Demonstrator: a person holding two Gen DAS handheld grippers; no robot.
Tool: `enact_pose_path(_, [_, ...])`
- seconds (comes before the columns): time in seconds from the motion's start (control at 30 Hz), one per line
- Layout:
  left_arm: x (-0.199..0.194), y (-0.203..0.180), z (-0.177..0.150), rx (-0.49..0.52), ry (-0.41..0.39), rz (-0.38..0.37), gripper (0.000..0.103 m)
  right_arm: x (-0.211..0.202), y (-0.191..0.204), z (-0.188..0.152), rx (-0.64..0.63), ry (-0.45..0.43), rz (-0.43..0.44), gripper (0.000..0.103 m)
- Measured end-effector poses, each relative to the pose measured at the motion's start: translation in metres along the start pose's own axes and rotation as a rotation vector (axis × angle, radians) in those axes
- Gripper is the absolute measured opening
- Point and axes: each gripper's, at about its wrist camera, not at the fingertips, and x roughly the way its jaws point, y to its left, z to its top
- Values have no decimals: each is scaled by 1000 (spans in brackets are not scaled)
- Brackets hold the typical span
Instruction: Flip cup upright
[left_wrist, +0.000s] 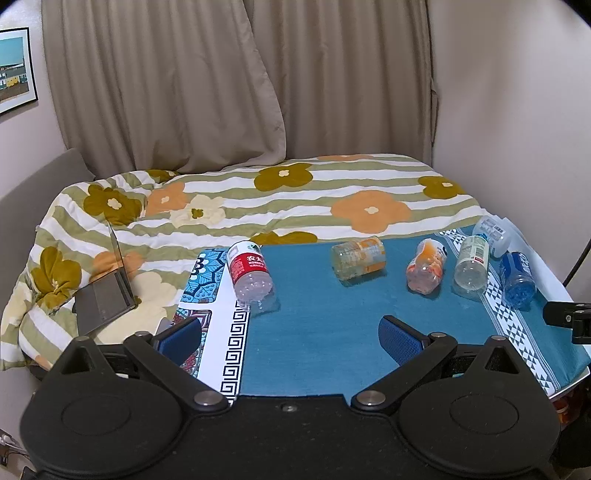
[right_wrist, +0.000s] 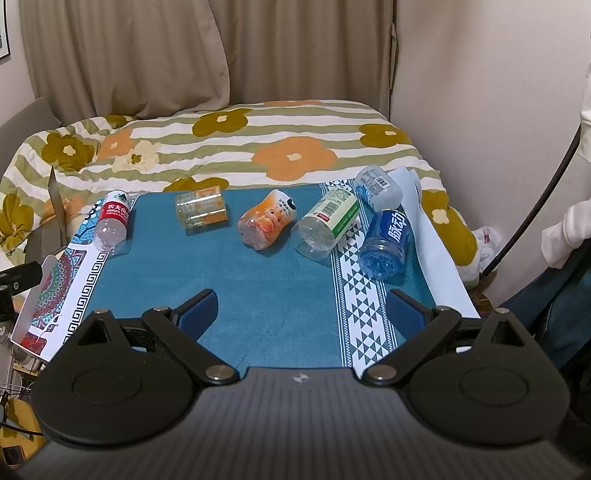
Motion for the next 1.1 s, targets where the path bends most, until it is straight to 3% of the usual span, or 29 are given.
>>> enact_pose_path(1.1, [4, 6, 0, -13, -27, -21, 103, -2, 8, 4, -3, 2, -3, 103])
